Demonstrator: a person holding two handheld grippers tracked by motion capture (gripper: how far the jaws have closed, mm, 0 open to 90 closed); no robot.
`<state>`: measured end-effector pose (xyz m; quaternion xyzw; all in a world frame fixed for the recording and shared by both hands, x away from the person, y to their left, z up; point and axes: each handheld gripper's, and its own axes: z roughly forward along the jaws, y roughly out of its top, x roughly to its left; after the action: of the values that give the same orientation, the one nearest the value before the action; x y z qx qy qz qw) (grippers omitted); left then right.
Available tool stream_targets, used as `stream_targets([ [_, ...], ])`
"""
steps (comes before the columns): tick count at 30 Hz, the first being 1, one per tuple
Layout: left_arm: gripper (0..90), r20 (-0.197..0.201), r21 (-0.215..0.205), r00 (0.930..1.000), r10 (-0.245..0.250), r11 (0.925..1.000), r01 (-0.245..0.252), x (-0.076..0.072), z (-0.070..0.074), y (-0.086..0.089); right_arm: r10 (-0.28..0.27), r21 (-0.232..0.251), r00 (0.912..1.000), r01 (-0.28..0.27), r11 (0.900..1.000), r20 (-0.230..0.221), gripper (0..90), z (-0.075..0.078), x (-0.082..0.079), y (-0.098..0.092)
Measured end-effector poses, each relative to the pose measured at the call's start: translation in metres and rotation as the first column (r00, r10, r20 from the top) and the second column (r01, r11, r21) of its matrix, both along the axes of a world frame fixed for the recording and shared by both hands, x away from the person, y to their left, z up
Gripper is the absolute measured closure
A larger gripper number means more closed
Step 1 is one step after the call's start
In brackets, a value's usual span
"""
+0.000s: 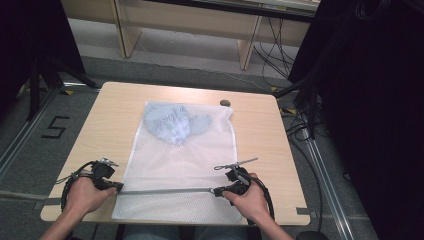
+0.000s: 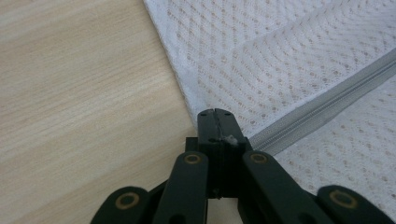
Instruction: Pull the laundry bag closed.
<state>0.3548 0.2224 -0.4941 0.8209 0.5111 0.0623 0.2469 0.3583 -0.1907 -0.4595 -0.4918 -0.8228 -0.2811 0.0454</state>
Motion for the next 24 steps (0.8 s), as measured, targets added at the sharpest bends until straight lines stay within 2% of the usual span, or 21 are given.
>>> stream_targets([
  [3,90.0,-0.001,-0.001,1.0,0.002,1.0,-0.002,0.0,0.0,0.0,0.006,0.009,1.0,-0.006,1.0,0.008,86.8,0.0,0.0,-0.002],
  [4,90.0,-0.001,-0.001,1.0,0.002,1.0,-0.002,0.0,0.0,0.0,-0.018,-0.003,0.9998,0.018,1.0,-0.004,86.8,0.0,0.0,-0.002],
  [7,90.0,0.0,-0.001,1.0,-0.007,1.0,0.007,0.0,0.0,0.0,0.001,0.002,1.0,-0.001,1.0,0.0,86.8,0.0,0.0,-0.004],
  [9,90.0,-0.002,-0.003,1.0,0.004,1.0,-0.004,0.0,0.0,0.0,-0.007,0.001,1.0,0.007,1.0,-0.004,86.8,0.0,0.0,-0.005],
  [15,90.0,0.0,-0.003,0.9999,-0.012,0.9999,0.012,0.001,0.0,0.001,-0.012,-0.001,0.9999,0.012,1.0,0.003,86.8,0.0,-0.001,-0.009],
  [17,90.0,-0.002,-0.004,1.0,0.007,1.0,-0.007,0.0,0.0,0.0,-0.015,0.0,0.9998,0.015,1.0,-0.009,86.8,0.0,-0.001,-0.01],
  [18,90.0,-0.002,-0.004,1.0,0.007,1.0,-0.007,0.0,0.0,0.0,-0.004,0.012,1.0,0.004,1.0,0.005,86.8,0.0,-0.001,-0.012],
  [24,90.0,0.0,0.0,1.0,0.001,1.0,-0.001,0.0,0.0,0.0,-0.02,0.004,0.9997,0.02,1.0,0.01,86.8,0.002,-0.002,-0.015],
])
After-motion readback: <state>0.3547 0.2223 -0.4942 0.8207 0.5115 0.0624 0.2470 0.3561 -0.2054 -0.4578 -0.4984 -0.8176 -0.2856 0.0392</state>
